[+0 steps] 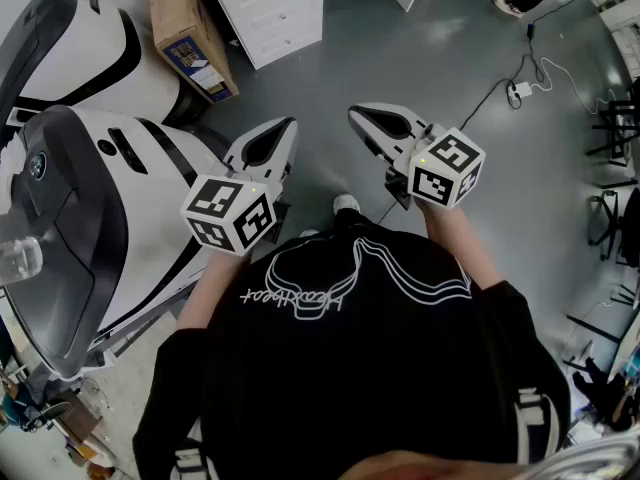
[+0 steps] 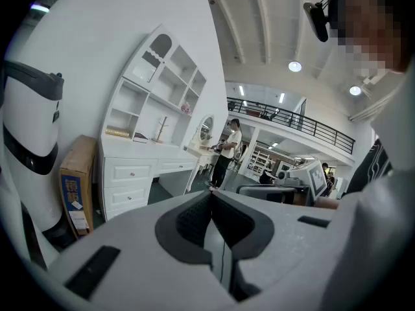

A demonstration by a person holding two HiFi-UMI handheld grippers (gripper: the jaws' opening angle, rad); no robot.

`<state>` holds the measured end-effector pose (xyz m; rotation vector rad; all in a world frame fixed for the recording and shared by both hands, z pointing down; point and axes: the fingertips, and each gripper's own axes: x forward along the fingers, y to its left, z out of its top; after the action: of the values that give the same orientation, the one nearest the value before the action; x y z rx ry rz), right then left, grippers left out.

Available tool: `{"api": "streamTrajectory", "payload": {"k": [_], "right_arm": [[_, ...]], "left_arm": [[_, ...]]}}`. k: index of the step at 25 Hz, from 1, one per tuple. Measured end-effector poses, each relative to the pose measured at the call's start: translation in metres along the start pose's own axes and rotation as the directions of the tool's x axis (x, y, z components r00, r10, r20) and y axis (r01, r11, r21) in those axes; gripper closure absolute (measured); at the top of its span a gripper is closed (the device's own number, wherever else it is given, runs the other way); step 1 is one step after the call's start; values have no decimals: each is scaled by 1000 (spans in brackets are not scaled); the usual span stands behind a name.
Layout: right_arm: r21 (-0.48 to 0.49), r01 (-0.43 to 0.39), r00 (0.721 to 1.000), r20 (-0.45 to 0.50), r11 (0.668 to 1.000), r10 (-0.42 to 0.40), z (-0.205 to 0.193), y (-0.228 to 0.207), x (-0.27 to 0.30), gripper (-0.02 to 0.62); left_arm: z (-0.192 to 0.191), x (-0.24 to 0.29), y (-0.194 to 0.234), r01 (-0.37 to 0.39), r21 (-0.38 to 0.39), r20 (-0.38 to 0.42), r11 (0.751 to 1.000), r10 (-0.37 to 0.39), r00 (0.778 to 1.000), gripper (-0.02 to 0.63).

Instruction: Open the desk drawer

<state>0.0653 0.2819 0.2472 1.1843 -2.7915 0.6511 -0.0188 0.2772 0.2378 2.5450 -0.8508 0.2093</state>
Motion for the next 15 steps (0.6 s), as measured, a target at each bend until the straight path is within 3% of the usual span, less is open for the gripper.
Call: {"api": "streamTrajectory", "payload": {"k": [15], "right_arm": [[-66,0,1000,-17,998,-1,23,-94,-23,592]], "left_arm": [[14,98,-8,-47,-29,-20,998,46,999,603]]}}
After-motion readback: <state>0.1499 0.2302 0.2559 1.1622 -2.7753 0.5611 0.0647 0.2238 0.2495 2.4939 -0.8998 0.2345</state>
